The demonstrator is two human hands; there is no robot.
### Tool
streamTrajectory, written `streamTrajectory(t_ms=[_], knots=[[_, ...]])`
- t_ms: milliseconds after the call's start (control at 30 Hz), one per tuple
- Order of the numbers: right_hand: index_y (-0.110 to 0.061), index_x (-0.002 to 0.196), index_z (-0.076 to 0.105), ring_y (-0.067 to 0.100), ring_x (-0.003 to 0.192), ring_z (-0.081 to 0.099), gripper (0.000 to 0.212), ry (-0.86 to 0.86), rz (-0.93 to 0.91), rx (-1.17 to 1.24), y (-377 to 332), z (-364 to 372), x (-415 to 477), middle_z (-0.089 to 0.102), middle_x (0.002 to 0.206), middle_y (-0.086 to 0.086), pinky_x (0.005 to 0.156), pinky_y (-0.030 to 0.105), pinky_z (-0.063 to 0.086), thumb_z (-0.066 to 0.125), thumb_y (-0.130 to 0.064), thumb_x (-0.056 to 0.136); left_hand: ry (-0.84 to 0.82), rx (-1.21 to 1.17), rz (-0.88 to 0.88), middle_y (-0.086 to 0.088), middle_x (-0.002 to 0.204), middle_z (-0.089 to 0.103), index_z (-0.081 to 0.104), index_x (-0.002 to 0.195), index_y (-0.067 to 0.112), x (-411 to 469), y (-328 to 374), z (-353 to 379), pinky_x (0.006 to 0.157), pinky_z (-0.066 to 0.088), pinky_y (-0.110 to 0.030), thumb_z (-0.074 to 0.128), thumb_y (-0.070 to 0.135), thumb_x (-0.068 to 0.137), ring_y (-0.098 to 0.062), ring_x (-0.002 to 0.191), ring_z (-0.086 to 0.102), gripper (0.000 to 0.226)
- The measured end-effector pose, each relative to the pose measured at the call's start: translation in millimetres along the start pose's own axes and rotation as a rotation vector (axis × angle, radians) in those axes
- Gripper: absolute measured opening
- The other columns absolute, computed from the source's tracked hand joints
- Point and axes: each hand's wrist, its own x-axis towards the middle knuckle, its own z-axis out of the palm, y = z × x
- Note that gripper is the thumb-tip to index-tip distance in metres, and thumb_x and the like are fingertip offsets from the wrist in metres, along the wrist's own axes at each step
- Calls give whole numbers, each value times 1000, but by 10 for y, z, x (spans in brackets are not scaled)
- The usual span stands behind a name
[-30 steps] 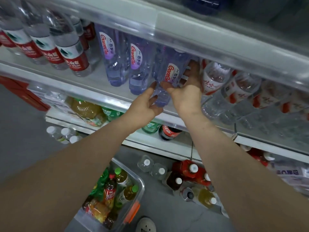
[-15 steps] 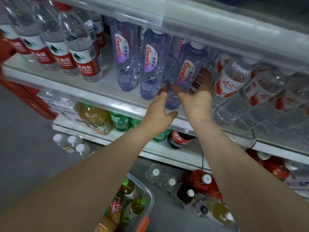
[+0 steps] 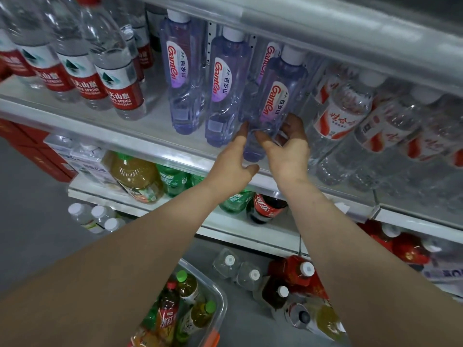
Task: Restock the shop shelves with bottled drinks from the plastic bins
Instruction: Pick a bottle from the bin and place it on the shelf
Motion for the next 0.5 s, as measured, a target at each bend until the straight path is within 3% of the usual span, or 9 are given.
streamTrajectory(t_ms=[167, 300, 400, 500], knots=[[-21, 117, 52, 5, 91, 67, 49, -4, 21, 35, 13, -7, 23, 67, 98, -14, 87, 26, 56, 80, -4, 81, -31, 34, -9, -3, 154, 40, 3, 157, 32, 30, -33, -33, 113, 35, -30, 65, 7, 90, -17, 138, 40, 95], [-13, 126, 53, 14, 100, 67, 51, -25, 42, 53, 5, 12, 62, 68, 105, -6, 91, 28, 55, 77, -2, 83, -46, 18, -37, -5, 152, 40, 4, 157, 33, 89, -57, -44, 110, 40, -32, 67, 6, 88, -23, 136, 42, 96], [-10, 131, 51, 14, 102, 67, 54, -24, 38, 47, -2, 17, 69, 68, 110, -3, 93, 29, 55, 77, -3, 84, -52, -2, -23, -1, 155, 36, 4, 157, 30, 112, -51, -42, 107, 37, -24, 66, 2, 88, -14, 134, 41, 97], [-12, 137, 47, 6, 100, 66, 59, -60, 58, -13, -18, 2, 41, 66, 114, -5, 92, 24, 53, 76, -8, 86, -55, -47, -40, -4, 149, 43, 16, 156, 25, 71, -30, -32, 111, 37, -29, 66, 0, 87, -10, 129, 42, 89]])
